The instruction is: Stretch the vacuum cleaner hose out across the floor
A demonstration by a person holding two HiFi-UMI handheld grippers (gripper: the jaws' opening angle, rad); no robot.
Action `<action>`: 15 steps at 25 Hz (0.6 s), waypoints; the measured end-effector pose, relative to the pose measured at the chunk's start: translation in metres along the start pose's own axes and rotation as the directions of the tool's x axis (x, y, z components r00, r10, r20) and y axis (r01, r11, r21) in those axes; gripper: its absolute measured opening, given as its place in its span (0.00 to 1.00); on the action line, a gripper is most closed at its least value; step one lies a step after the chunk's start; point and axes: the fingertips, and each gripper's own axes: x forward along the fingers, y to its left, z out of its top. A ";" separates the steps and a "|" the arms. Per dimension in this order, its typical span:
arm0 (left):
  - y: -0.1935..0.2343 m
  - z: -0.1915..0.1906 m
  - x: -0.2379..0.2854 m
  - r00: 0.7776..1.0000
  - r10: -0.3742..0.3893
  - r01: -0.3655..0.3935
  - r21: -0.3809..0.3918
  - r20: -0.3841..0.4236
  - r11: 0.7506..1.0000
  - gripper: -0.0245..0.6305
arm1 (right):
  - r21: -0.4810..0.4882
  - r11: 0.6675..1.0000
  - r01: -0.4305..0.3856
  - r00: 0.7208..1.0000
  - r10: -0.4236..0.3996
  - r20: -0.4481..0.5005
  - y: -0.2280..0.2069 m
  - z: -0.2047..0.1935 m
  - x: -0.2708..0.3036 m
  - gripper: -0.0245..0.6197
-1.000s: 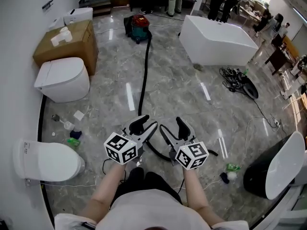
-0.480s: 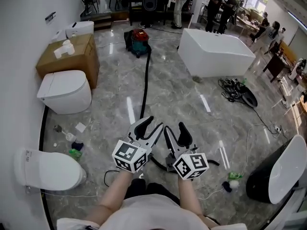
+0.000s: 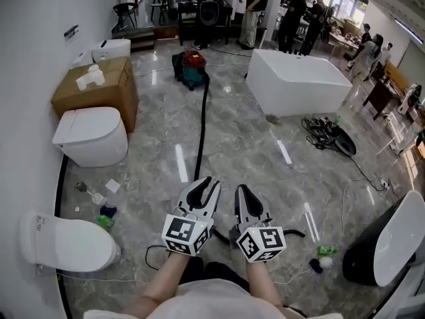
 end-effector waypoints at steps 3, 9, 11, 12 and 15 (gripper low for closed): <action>0.004 0.000 -0.006 0.999 0.035 -0.035 0.003 0.002 0.999 0.12 | 0.003 1.000 -0.016 1.000 0.016 -0.006 0.007 -0.002 -0.002 0.06; 0.001 -0.014 -0.012 0.998 0.041 -0.041 0.005 -0.045 0.999 0.05 | 0.030 0.999 -0.039 0.998 0.041 -0.054 0.017 -0.021 -0.003 0.06; 0.000 -0.018 -0.012 0.997 0.044 -0.044 0.008 -0.061 0.999 0.05 | 0.014 0.999 -0.041 0.997 0.042 -0.066 0.019 -0.025 -0.003 0.06; -0.001 -0.019 -0.012 0.997 0.046 -0.045 0.014 -0.067 0.999 0.05 | 0.007 0.999 -0.038 0.997 0.039 -0.070 0.019 -0.027 -0.003 0.06; -0.001 -0.020 -0.013 0.996 0.047 -0.045 0.020 -0.076 0.999 0.05 | 0.002 1.000 -0.023 0.997 0.023 -0.071 0.015 -0.028 -0.004 0.06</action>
